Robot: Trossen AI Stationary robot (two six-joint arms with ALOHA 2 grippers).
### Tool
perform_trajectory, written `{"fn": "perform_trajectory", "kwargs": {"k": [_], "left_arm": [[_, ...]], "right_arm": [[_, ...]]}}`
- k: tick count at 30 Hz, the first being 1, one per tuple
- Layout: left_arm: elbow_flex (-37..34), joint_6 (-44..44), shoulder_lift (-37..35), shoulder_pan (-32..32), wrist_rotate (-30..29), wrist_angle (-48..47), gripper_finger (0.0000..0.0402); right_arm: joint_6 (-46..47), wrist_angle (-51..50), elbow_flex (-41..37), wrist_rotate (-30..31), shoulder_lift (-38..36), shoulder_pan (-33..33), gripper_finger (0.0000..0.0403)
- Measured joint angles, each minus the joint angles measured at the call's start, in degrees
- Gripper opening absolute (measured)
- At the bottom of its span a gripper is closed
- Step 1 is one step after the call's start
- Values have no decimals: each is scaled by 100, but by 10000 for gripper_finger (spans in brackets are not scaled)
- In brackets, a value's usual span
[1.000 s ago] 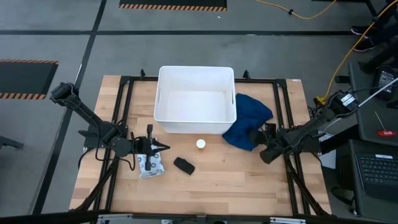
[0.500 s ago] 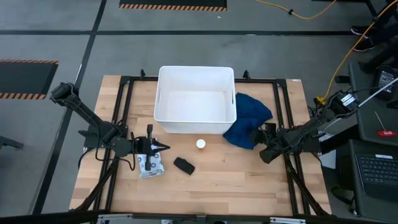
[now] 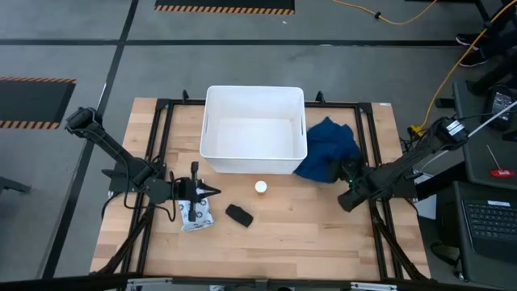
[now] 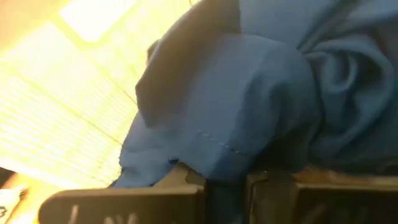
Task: Pick & place medical supplies in basket/bin
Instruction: Put the blue gown into the white bin
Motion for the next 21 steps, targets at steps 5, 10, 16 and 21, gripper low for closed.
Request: {"fn": "perform_trajectory", "kwargs": {"k": [5,10,16,21], "left_arm": [[0,-1,0,0,38,1,4],[0,-1,0,-1,40,2,4],[0,4,0,-2,41,2,4],[0,8,0,-2,40,2,4]], "right_arm": [[-5,-1755,927,221,-221,2,25],[-42,-3073,1728,520,-268,7,25],[-92,-4037,2413,945,-268,5,25],[-690,-4115,2859,1229,-268,8,25]]}}
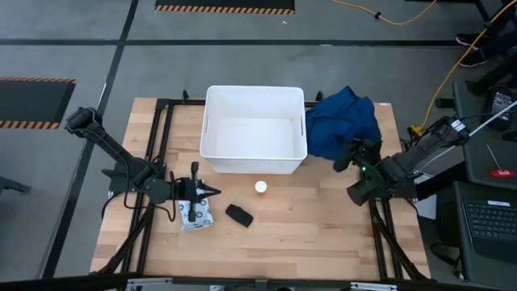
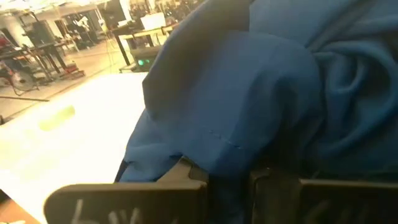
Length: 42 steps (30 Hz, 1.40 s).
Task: Pick & place medical supplies in basket/bin
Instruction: Put the blue gown into the white bin
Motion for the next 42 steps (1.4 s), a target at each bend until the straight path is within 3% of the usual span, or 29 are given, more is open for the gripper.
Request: {"fn": "perform_trajectory", "kwargs": {"k": [6,12,23,30,36,42], "left_arm": [[0,-9,0,0,2,2,4],[0,-2,0,0,0,2,4],[0,0,0,0,0,2,4],[0,4,0,0,0,3,4],[0,7,0,0,0,4,4],[0,7,0,0,0,46,4]], "right_arm": [[-1050,-3,721,418,0,43,25],[-1884,55,1286,422,0,44,25],[-2537,259,1450,118,4,52,25],[-4798,1966,1454,35,2,137,25],[-6974,3373,1761,-675,-2,-73,25],[-8170,4193,1810,-1645,-60,-675,25]]}}
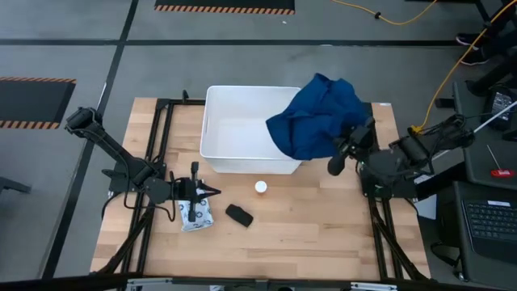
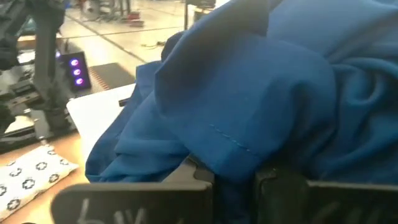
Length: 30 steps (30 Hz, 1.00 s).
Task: Pick & place medical supplies in basket/bin
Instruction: Put the blue gown into the white bin
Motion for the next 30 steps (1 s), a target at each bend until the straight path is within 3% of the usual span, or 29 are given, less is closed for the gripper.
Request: {"fn": "perform_trajectory", "kwargs": {"k": [7,17,23,30], "left_arm": [[0,1,0,0,0,0,4],[0,0,0,0,0,0,4],[0,0,0,0,0,0,4],[0,0,0,0,-1,0,4]], "right_arm": [[-1833,1675,0,-1832,1,-973,25],[-2579,2578,0,-4244,232,-2279,25],[-3001,3297,0,-5107,268,-2818,25],[-3128,3406,453,-5772,431,-3126,25]]}}
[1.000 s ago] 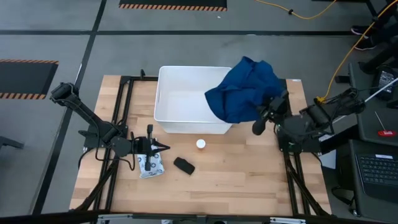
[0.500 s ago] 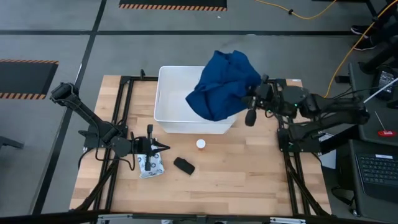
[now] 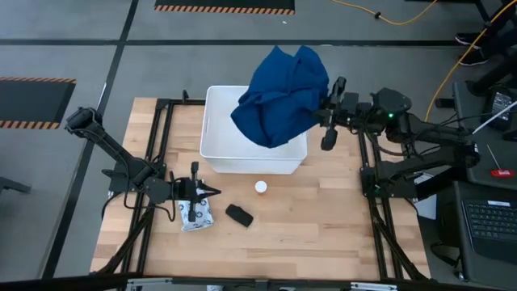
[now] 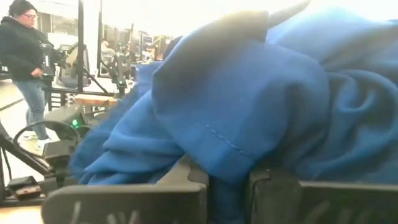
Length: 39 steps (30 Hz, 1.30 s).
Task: Pick & place medical supplies in basket/bin
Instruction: Put the blue gown into the white bin
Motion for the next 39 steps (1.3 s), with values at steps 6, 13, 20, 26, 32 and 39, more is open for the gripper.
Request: {"fn": "perform_trajectory", "kwargs": {"k": [6,13,20,26,32,39], "left_arm": [[0,0,0,1,1,0,4],[0,-4,0,1,1,0,4],[0,-4,0,0,1,-2,4],[0,-3,0,2,1,0,4],[0,-2,0,0,1,-1,4],[0,-4,0,2,1,0,4]], "right_arm": [[-134,16,647,-448,514,-126,25],[-123,-161,1253,-784,1243,-241,25],[258,-555,1436,-928,1482,-369,25],[676,-1096,1371,-893,1526,-570,25],[940,-802,803,-938,1478,-738,25],[1129,-592,175,-1339,1482,-1041,25]]}}
